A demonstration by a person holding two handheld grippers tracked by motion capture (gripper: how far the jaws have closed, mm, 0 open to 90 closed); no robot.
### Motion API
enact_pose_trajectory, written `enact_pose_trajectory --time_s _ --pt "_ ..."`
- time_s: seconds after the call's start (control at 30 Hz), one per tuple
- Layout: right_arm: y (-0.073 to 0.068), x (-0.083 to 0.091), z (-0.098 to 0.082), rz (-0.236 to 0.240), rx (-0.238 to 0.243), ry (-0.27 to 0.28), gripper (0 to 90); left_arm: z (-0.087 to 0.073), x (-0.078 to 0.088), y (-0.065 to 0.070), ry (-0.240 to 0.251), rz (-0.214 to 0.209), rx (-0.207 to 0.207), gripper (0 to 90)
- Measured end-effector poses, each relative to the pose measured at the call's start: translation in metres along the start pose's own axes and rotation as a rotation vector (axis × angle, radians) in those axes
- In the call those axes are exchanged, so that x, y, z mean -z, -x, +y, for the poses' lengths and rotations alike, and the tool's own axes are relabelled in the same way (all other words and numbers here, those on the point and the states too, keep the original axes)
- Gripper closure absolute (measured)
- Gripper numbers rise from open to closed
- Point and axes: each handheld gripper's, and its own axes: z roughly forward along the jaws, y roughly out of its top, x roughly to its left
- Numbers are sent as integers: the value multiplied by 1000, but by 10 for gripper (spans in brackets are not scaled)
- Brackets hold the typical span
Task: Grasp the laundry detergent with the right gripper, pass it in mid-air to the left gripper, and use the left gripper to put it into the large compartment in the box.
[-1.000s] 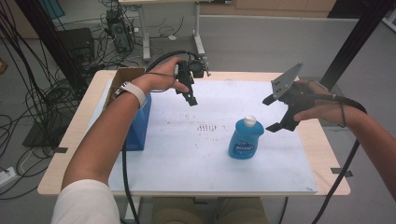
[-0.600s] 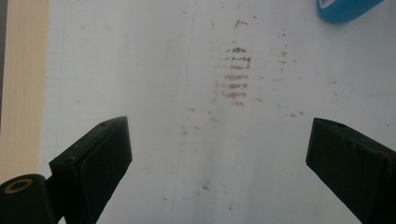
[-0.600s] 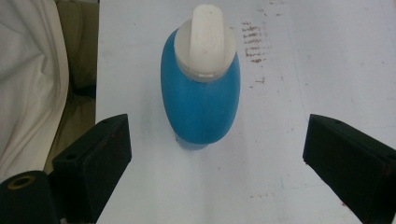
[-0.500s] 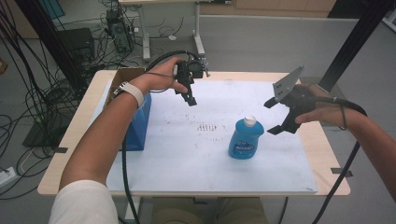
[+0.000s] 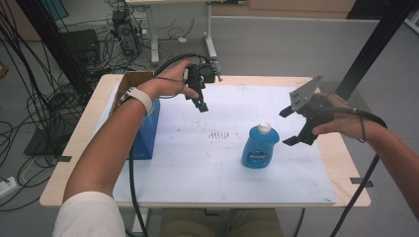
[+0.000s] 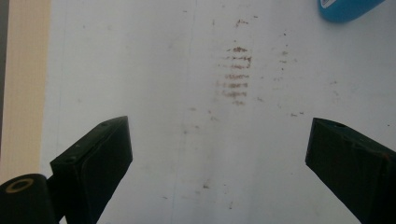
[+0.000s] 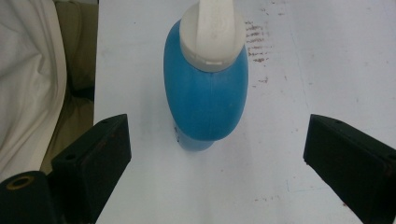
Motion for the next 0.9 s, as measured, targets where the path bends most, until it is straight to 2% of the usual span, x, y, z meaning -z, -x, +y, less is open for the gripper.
enact_pose_trajectory --time_s 0.33,0.9 --pt "0 -9 -10 10 -16 32 49 -1 0 0 0 3 3 79" --pt "0 -21 -25 4 -14 67 37 -1 0 0 -4 9 7 81"
